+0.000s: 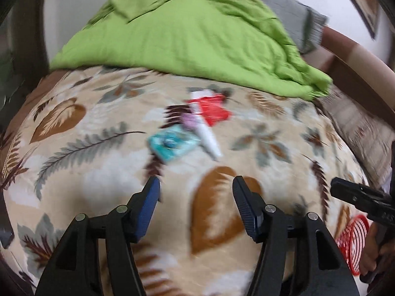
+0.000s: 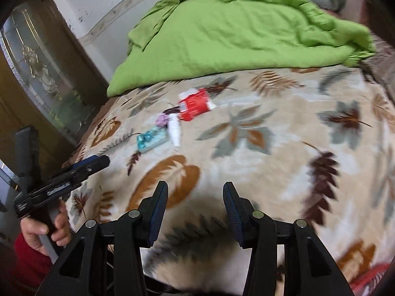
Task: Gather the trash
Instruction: 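Move both empty tools back over the trash pile, then grasp the white bottle with the right tool while the left grasps the purple foil ball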
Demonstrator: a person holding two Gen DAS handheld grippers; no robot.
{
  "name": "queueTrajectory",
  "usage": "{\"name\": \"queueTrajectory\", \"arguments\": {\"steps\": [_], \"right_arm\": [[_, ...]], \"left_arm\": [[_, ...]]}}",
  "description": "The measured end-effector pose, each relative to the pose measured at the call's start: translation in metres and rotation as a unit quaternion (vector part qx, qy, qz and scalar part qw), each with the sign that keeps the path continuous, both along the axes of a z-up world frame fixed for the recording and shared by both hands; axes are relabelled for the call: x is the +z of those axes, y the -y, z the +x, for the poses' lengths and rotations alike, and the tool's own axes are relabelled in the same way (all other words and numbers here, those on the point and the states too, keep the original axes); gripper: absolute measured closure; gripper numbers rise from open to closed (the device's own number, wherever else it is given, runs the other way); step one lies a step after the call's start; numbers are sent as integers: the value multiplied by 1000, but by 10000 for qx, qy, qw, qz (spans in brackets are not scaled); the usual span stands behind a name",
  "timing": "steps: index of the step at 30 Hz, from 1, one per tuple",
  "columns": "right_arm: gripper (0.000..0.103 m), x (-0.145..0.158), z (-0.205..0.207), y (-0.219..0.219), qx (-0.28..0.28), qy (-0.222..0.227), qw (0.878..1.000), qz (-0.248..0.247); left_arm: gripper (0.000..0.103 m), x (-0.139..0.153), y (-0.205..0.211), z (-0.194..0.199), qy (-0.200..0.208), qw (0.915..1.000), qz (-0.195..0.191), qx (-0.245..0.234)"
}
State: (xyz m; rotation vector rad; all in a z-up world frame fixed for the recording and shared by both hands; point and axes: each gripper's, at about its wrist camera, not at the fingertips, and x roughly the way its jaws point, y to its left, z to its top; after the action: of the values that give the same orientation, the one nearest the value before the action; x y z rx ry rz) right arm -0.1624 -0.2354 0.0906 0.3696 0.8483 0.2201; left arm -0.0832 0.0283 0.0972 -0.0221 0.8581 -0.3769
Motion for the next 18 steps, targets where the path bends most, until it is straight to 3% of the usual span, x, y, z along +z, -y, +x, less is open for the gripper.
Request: {"name": "queueTrajectory", "arguments": {"steps": [4,8,13,18], "right_arm": [[53,-7,50,-14,164,-180,9995,211],[53,-20,106,-39,433,-382,9983,86],[54,-43,172,-61,558,-581,9967,40],[55,-62,210,-83,724,-773,9943,-97]], "left_arm": [[43,-7,-21,34,-171,9996,-166,178],[43,-11,-29,52,-208,9992,-290,165],[43,-24,-34,64,-250,9996,-153,-51],[43,-31,-38,77,-230,9994,-72,-230]]}}
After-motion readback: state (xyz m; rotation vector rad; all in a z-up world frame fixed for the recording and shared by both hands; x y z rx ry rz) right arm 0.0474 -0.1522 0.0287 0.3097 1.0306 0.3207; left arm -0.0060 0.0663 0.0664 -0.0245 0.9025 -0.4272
